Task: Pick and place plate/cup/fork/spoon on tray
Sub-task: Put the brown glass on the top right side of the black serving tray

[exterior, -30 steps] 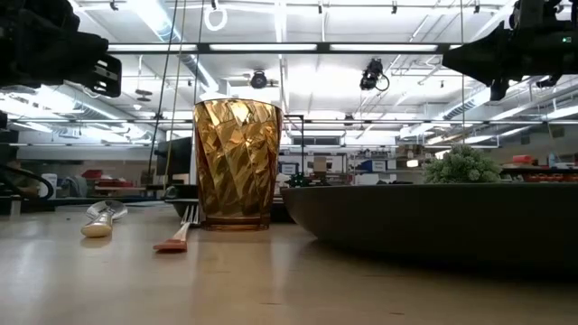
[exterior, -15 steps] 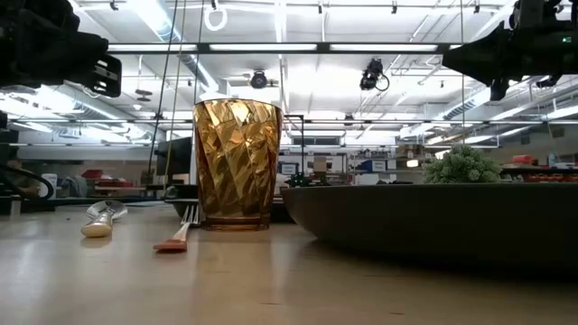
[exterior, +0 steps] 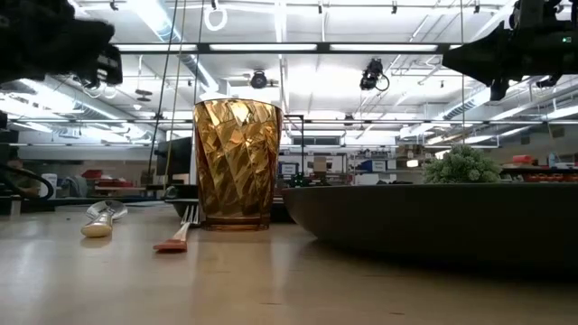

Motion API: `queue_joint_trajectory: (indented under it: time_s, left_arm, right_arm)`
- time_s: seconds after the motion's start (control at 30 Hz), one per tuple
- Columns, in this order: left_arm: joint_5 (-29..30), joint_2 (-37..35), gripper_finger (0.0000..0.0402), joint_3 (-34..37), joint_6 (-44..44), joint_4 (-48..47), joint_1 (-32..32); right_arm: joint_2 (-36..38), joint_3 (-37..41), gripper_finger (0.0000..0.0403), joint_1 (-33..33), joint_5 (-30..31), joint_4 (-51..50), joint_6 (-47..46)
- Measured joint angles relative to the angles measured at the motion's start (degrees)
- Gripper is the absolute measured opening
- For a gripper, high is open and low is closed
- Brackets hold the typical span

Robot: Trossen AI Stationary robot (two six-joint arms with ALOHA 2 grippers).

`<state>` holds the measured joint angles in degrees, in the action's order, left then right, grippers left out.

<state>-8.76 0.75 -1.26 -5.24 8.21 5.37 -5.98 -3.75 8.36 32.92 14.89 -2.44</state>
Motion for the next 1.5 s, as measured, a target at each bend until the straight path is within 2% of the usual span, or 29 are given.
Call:
queue_joint_trajectory:
  time_s: [0.17,0.37,0.5,0.7,0.97,1.2,1.33,1.5]
  left_arm:
    - [0.4,0.0,0.0041,0.0,3.3,4.2,0.0]
    - [0.7,0.0,0.0041,0.0,2.7,3.8,0.0]
    - [3.7,0.0,0.0041,0.0,4.4,4.6,0.0]
    - [8.2,0.0,0.0041,0.0,7.1,11.7,0.0]
    - [12.5,0.0,0.0043,0.0,8.8,11.0,0.0]
    - [13.3,1.3,0.0097,-0.1,12.2,4.7,0.0]
    - [13.2,3.8,0.0130,-3.4,13.9,-4.7,0.0]
    - [12.5,6.7,0.0144,-7.1,15.3,-13.6,0.0]
  right_arm:
    - [0.0,0.0,0.0078,0.0,0.0,0.0,0.0]
    - [0.0,0.0,0.0078,0.0,0.0,0.0,0.0]
    - [0.0,0.0,0.0078,0.0,0.0,0.0,0.0]
    - [0.0,0.0,0.0078,0.0,0.0,0.0,0.0]
    - [0.0,0.0,0.0078,0.0,0.0,0.0,0.0]
    - [0.0,0.0,0.0078,0.0,0.0,0.0,0.0]
    - [0.0,0.0,0.0078,0.0,0.0,0.0,0.0]
    - [0.0,0.0,0.0078,0.0,0.0,0.0,0.0]
